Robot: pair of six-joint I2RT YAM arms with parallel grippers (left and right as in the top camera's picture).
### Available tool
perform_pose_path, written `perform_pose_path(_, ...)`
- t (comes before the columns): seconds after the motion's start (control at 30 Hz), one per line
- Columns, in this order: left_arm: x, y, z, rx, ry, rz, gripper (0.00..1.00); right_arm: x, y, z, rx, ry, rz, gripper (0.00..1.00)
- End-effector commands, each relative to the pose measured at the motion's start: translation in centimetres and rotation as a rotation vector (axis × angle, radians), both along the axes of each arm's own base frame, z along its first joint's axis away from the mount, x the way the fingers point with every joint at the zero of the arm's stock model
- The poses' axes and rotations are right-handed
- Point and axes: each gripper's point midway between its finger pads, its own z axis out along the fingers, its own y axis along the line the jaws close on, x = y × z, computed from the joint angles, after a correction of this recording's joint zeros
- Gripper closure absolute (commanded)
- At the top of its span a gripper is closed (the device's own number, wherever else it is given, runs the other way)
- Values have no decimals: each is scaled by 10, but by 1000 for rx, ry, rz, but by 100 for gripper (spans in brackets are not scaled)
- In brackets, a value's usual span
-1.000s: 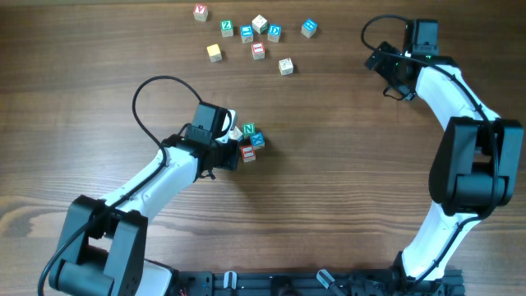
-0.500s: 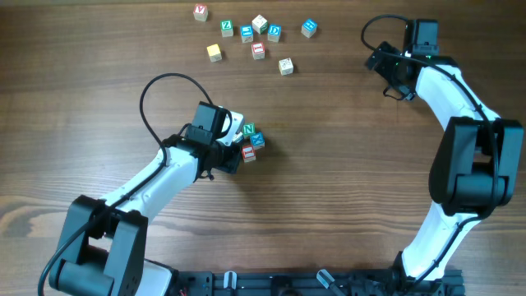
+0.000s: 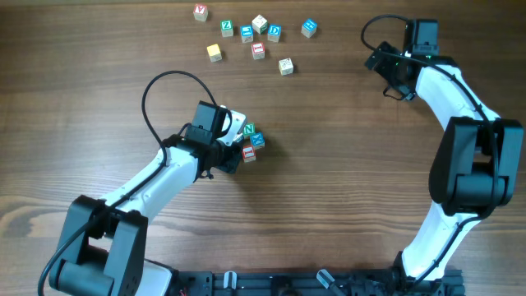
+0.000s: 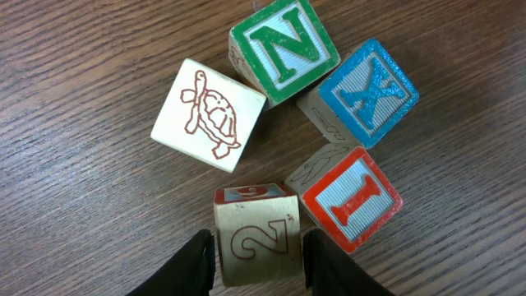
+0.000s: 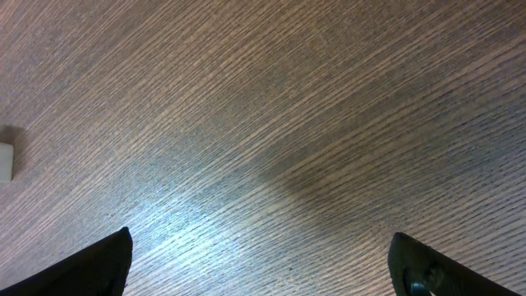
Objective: Form a circle
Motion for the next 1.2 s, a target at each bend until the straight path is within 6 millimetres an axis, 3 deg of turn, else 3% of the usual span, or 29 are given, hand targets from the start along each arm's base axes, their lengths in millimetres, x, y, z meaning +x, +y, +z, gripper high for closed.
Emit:
perform_pose_path(0.0, -3, 2, -6, 19, 8, -14, 54, -2, -1, -10, -14, 21, 8, 1)
perform_pose_path(0.1, -5, 3, -7, 21, 18, -11, 53, -2, -1, -10, -14, 21, 8, 0)
perform_pose_path(0.33, -12, 6, -11, 27, 55, 9, 65, -2, -1, -10, -13, 21, 8, 0)
perform_pose_path(0.53, -7, 4, -9, 19, 32, 9, 69, -2, -1, -10, -14, 21, 8, 0)
perform_pose_path(0.93, -7, 4, -9, 36, 16, -38, 62, -2, -1, -10, -14, 21, 8, 0)
perform_pose_path(0.97, -6, 5, -9, 42, 14, -35, 55, -2, -1, -10, -13, 21, 8, 0)
perform_pose_path(1.03, -5, 7, -9, 51, 9, -30, 53, -2, -1, -10, -14, 21, 8, 0)
perform_pose_path(1.17, 9, 8, 6, 49, -53, -10, 51, -2, -1, -10, -14, 21, 8, 0)
